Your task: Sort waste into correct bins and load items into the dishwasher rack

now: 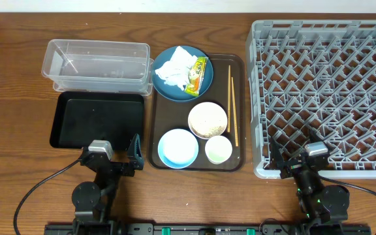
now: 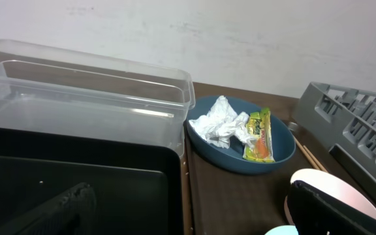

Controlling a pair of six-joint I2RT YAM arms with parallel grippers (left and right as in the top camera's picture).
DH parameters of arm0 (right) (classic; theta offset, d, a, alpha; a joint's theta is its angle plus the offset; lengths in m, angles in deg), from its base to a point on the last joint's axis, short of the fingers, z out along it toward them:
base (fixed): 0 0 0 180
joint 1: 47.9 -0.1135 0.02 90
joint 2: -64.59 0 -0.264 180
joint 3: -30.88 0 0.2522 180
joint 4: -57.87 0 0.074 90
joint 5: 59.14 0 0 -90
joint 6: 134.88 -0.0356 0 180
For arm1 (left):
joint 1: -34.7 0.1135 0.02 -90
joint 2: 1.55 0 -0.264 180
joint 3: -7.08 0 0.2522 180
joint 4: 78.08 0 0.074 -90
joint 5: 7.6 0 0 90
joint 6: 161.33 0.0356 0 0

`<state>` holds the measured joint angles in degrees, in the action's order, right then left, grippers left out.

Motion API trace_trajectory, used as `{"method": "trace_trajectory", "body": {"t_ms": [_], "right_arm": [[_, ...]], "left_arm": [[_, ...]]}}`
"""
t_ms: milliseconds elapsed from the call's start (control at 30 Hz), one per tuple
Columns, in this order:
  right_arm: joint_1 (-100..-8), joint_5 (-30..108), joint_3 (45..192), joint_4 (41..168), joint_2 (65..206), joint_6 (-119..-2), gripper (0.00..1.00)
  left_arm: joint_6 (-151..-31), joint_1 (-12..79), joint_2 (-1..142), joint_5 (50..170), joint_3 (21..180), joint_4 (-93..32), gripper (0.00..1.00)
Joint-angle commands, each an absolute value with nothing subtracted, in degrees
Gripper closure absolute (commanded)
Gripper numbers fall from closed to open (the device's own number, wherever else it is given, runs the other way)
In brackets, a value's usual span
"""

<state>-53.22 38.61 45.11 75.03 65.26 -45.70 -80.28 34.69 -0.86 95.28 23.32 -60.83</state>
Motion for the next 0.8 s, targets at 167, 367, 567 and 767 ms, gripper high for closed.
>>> {"method": "trace_trajectory", "body": {"t_ms": [167,367,567,767], "right_arm": [[-52.78,38.82,44.96,75.1,65.15,-46.09,0.01],[-52.78,38.82,44.96,75.1,65.15,-46.09,0.01],[-52.78,38.82,44.96,75.1,65.15,-46.09,0.01],[-52.78,38.23,44.96,75.12,65.15,-46.09,0.01]], "left_arm": [[-79.69,34.95,-1.26,94.78,21.64,-60.3,0.04],[-79.71,34.95,-1.26,94.78,21.64,-60.3,0.04],[-79.69,34.95,-1.26,94.78,21.64,-60.3,0.04],[-79.69,34.95,-1.26,94.78,21.64,-60.33,0.04]]}}
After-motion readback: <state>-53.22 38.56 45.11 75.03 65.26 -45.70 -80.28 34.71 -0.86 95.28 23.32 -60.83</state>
